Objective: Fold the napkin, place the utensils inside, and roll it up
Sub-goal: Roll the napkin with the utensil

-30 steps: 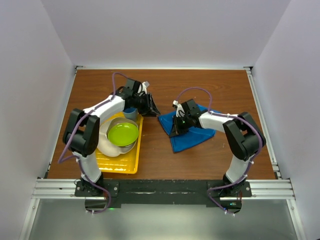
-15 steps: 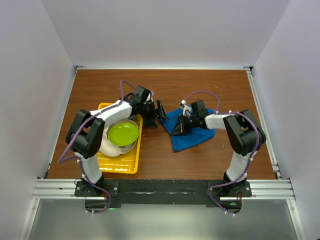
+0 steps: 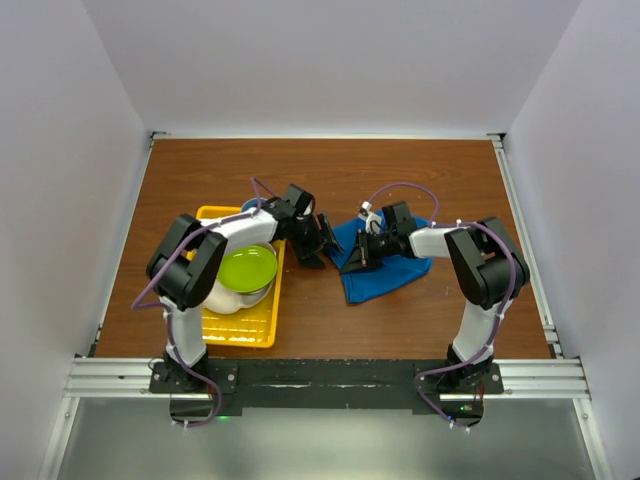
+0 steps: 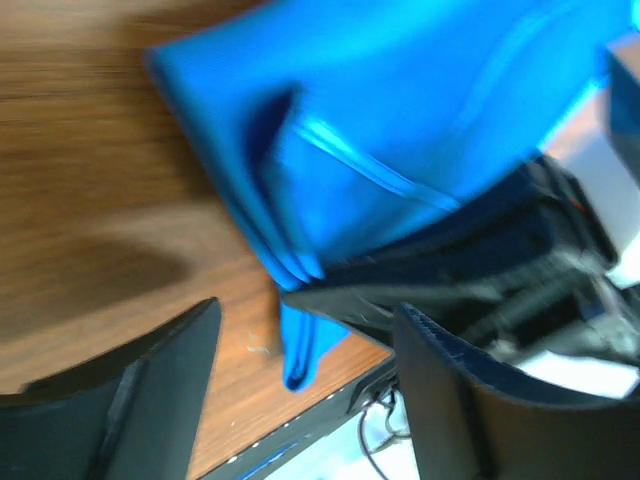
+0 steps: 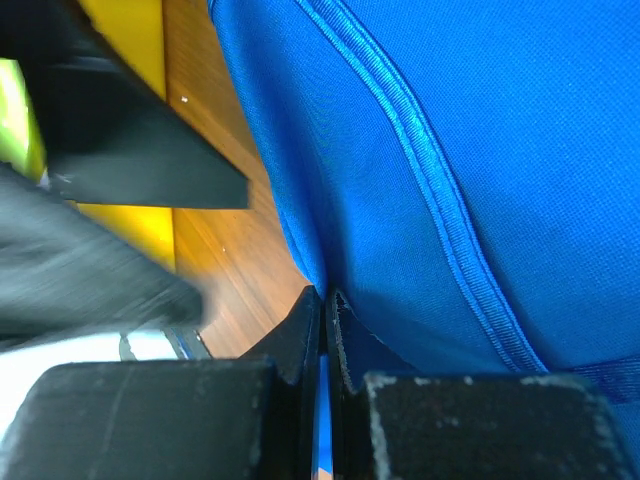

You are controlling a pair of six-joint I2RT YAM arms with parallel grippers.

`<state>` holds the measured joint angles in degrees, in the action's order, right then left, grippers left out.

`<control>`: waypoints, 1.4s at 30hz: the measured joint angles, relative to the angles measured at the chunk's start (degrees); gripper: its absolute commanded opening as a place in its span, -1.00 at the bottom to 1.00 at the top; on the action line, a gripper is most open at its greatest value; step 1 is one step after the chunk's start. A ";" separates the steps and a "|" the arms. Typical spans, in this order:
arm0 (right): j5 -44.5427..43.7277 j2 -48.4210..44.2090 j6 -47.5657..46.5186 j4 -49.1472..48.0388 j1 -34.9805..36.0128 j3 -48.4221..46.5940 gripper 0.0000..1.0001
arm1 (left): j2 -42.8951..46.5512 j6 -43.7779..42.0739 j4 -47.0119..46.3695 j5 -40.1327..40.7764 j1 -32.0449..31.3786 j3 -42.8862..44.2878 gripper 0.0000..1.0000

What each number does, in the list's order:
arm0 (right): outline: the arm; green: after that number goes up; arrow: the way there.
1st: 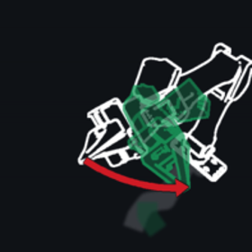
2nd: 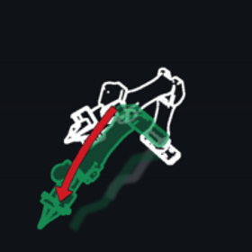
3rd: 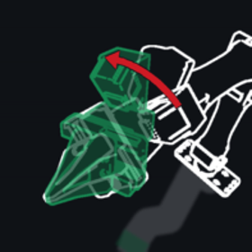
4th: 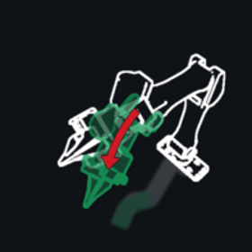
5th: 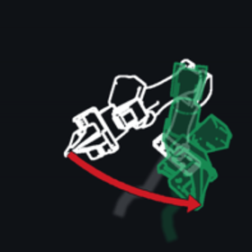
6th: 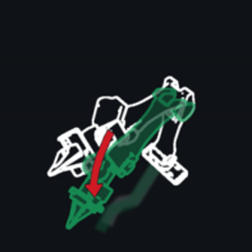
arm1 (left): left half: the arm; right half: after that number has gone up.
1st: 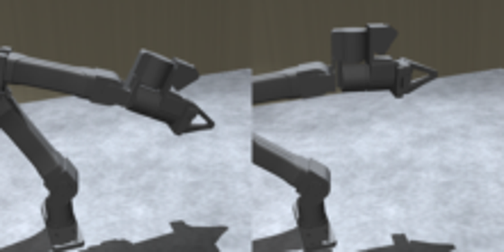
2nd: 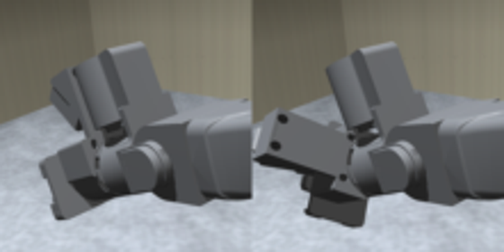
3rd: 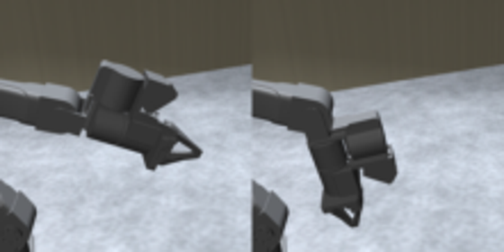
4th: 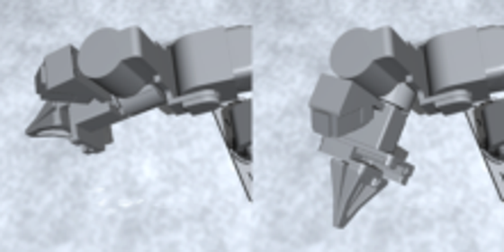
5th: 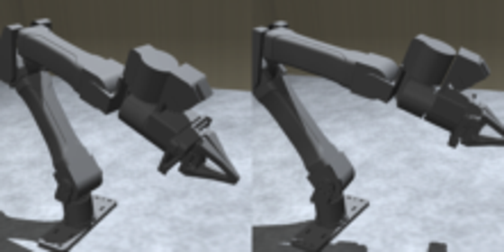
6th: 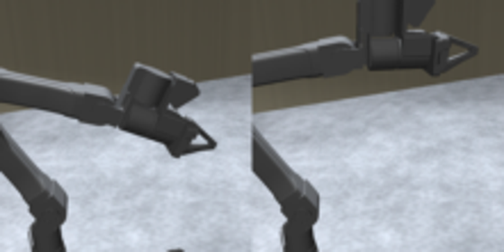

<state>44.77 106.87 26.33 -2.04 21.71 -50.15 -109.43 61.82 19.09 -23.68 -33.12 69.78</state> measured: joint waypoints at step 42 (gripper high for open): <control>-49.33 -18.01 -14.60 22.62 28.74 -10.05 0.31 | -3.30 10.86 -5.18 2.40 -1.95 -1.03 -1.00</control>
<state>-4.56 88.86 11.73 20.58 50.46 -60.20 -112.73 72.69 13.91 -21.28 -35.07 68.75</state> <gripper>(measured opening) 0.652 0.034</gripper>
